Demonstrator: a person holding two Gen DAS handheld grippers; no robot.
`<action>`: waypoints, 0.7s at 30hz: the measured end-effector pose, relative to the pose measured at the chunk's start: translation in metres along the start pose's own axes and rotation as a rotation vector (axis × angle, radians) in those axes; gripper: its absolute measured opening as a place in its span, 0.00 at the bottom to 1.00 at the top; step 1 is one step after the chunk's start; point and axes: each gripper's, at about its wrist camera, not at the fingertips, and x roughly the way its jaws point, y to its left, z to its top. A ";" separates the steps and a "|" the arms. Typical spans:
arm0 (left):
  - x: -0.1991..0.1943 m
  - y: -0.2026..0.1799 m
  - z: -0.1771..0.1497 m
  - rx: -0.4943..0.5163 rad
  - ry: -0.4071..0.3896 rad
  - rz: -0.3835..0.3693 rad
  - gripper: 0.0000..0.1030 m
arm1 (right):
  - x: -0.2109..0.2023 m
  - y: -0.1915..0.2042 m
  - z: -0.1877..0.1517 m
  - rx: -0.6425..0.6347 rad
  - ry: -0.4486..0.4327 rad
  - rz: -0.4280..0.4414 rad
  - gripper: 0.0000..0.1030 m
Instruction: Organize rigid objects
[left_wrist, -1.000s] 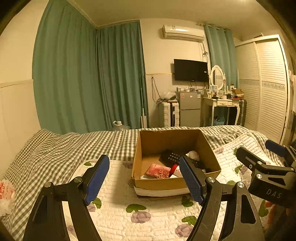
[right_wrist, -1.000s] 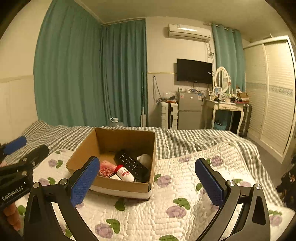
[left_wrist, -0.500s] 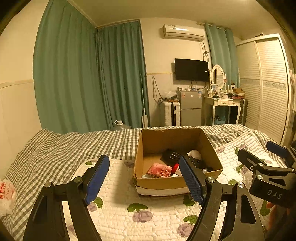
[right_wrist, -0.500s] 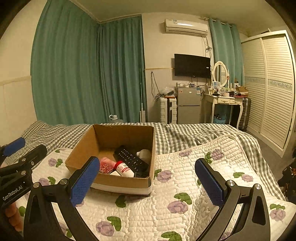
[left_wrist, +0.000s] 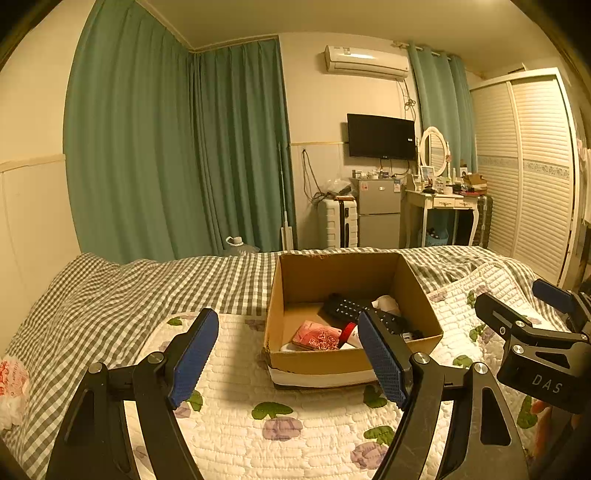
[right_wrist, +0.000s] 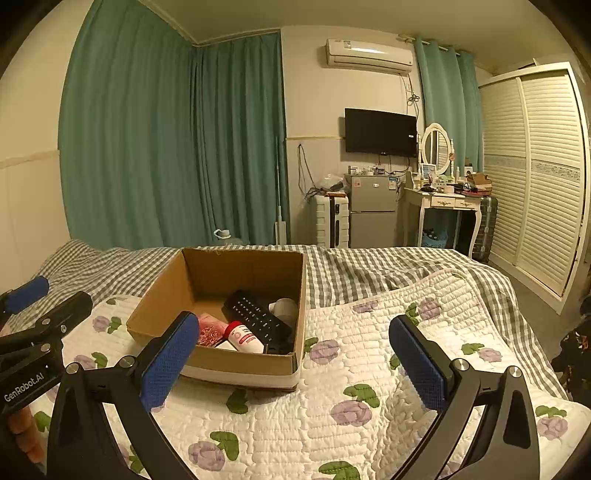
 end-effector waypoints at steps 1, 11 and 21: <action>0.000 0.000 0.000 -0.001 -0.001 0.001 0.78 | 0.000 0.000 0.000 0.000 0.000 -0.001 1.00; 0.000 0.000 -0.001 -0.001 0.002 -0.002 0.78 | 0.000 -0.001 0.000 -0.003 0.007 -0.006 1.00; 0.000 0.000 -0.001 0.001 0.002 -0.002 0.78 | 0.000 -0.001 -0.002 -0.004 0.012 -0.006 1.00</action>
